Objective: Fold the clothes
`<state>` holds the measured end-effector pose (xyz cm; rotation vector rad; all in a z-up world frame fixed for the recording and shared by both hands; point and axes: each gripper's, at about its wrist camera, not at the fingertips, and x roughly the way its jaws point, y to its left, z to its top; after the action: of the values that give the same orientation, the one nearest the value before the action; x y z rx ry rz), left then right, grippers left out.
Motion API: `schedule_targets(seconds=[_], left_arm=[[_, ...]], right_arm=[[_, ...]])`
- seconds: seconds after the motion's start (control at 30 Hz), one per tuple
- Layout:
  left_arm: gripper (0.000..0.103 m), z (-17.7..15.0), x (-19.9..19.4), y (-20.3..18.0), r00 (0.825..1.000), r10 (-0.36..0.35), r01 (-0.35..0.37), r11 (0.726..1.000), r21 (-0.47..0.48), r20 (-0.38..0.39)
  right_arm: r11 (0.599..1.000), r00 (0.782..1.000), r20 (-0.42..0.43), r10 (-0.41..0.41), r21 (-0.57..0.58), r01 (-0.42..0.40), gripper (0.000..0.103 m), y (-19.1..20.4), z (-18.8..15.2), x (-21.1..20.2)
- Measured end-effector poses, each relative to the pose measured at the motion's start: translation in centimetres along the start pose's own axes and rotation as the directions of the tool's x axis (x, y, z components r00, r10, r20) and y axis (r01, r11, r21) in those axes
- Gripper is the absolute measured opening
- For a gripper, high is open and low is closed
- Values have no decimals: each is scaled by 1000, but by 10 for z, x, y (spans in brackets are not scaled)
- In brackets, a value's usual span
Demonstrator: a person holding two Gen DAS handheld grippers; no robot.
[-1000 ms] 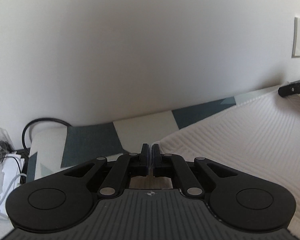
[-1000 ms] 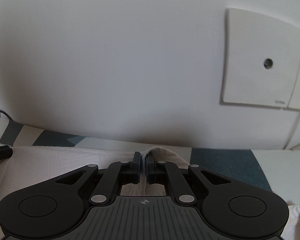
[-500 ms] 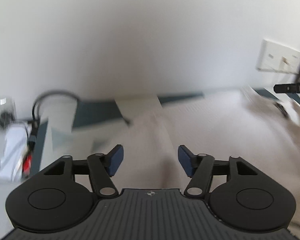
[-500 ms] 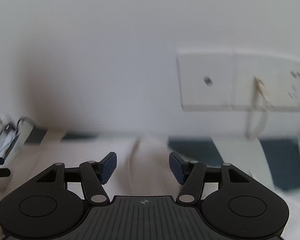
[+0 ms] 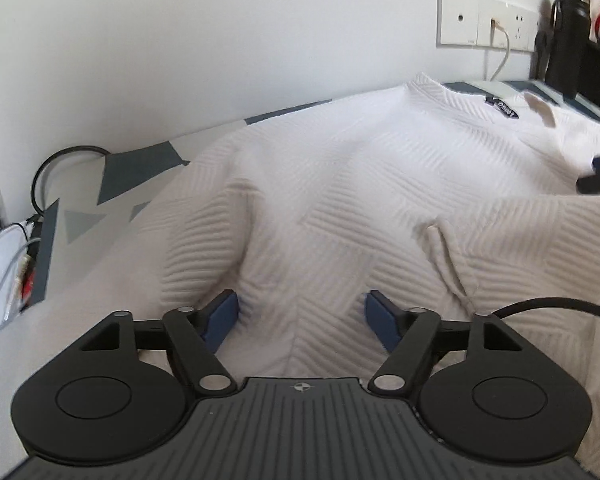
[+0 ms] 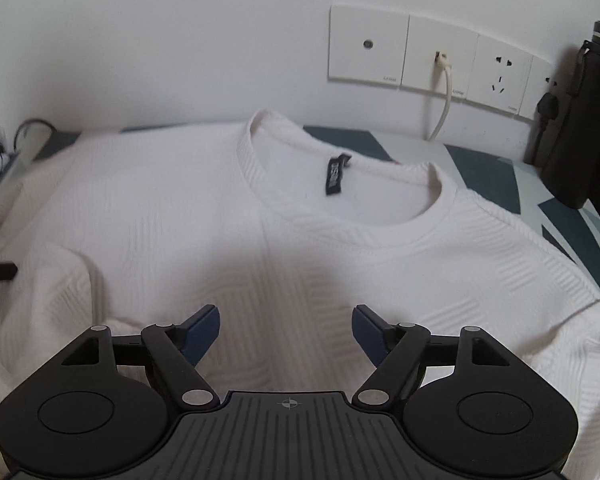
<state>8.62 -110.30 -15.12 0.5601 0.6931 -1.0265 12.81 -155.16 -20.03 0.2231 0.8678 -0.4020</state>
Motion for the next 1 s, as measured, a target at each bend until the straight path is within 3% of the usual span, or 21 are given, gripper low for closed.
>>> schedule_targets(seconds=[0.1,0.17,0.27,0.57,0.77,1.0], left_arm=[[56,-1,-1,3,1000,0,0,999,-34,-7],[57,-6,-4,3,1000,12,-12,999,-36,1],[60,-16,-6,13,1000,12,-10,992,-122,9],[60,-39,-30,9,998,70,-68,987,-144,4],[59,-50,-42,10,998,56,-58,974,-219,-13],[59,-66,-58,6,998,61,-65,971,-230,-24]], right_arm=[[1000,999,-36,-10,22,11,71,2,-2,12],[1000,1000,-29,-12,17,13,75,4,-2,16],[1000,1000,-24,5,-18,-5,78,9,-2,20],[992,998,-23,67,-102,-69,84,20,3,26],[987,996,-20,85,-136,-87,83,28,4,28],[985,995,-13,95,-146,-96,83,33,2,27]])
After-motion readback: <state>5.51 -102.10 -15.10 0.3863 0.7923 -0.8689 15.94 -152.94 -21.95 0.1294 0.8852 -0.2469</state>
